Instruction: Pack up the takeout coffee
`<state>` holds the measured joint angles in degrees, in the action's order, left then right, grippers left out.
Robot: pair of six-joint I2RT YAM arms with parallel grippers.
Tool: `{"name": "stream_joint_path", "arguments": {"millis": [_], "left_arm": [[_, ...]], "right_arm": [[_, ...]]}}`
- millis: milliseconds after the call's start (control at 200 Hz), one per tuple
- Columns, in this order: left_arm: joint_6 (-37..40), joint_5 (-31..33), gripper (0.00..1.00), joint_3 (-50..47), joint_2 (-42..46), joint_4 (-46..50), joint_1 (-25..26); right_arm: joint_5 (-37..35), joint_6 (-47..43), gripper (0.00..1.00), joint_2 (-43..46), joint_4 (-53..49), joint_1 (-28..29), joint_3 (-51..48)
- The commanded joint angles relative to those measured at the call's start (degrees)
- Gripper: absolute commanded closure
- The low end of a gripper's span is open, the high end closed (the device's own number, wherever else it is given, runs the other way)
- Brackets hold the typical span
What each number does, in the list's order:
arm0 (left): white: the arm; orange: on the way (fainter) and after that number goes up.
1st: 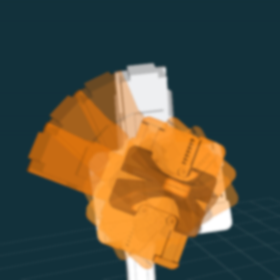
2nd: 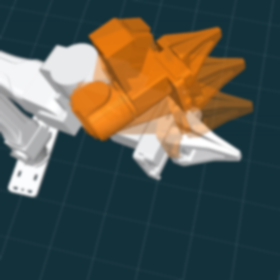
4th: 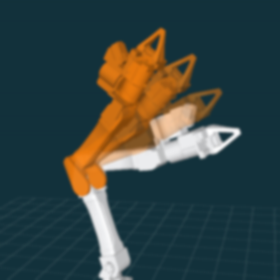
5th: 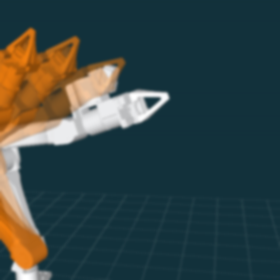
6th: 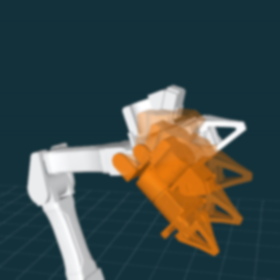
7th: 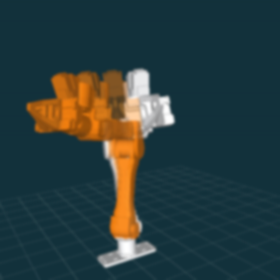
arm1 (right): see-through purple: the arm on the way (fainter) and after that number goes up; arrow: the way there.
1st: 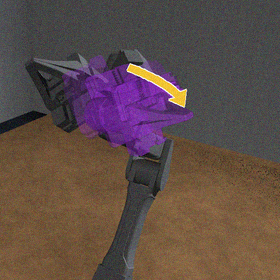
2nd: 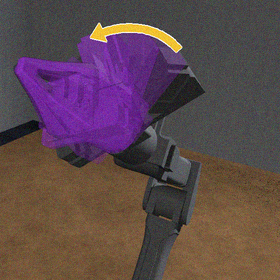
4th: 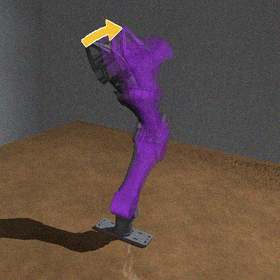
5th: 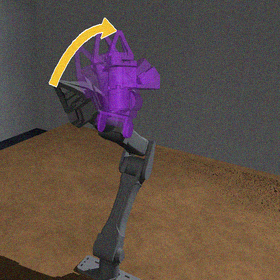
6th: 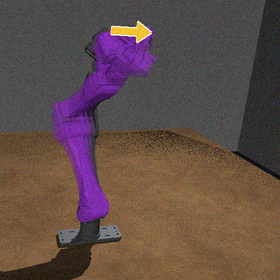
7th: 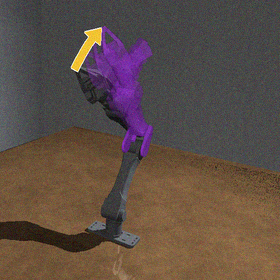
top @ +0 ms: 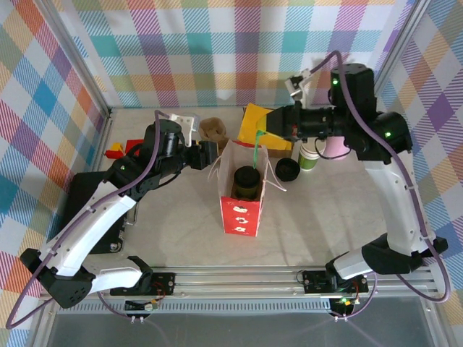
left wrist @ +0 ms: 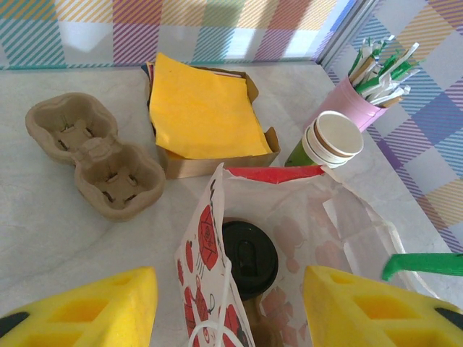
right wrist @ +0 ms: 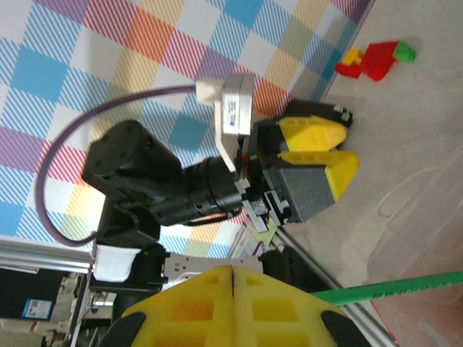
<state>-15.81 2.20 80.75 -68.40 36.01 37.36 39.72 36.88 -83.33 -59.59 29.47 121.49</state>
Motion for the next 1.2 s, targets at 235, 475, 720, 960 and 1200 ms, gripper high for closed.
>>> {"name": "stream_joint_path", "arguments": {"millis": [235, 475, 720, 960, 1200], "left_arm": [[-0.4, 0.5, 0.45, -1.3, 1.4, 0.6, -0.1], [-0.4, 0.7, 0.45, -1.4, 1.5, 0.7, -0.1], [-0.3, 0.6, 0.45, -1.7, 1.3, 0.6, -0.1], [0.4, 1.3, 0.45, -0.4, 1.3, 1.6, -0.1], [0.7, 2.0, 0.45, 0.1, 1.7, 2.7, -0.1]], "right_arm": [[-3.9, -0.4, 1.00, -0.9, 4.4, 9.7, -11.4], [-8.9, -2.7, 1.00, -0.9, 4.3, 13.8, -18.9], [-14.4, -3.8, 0.94, -1.4, 7.2, 16.0, -22.2], [-24.5, -8.2, 0.77, -1.3, 3.2, 16.3, -15.9], [-36.9, -13.9, 0.58, -1.5, 0.7, 16.3, -10.3]]}}
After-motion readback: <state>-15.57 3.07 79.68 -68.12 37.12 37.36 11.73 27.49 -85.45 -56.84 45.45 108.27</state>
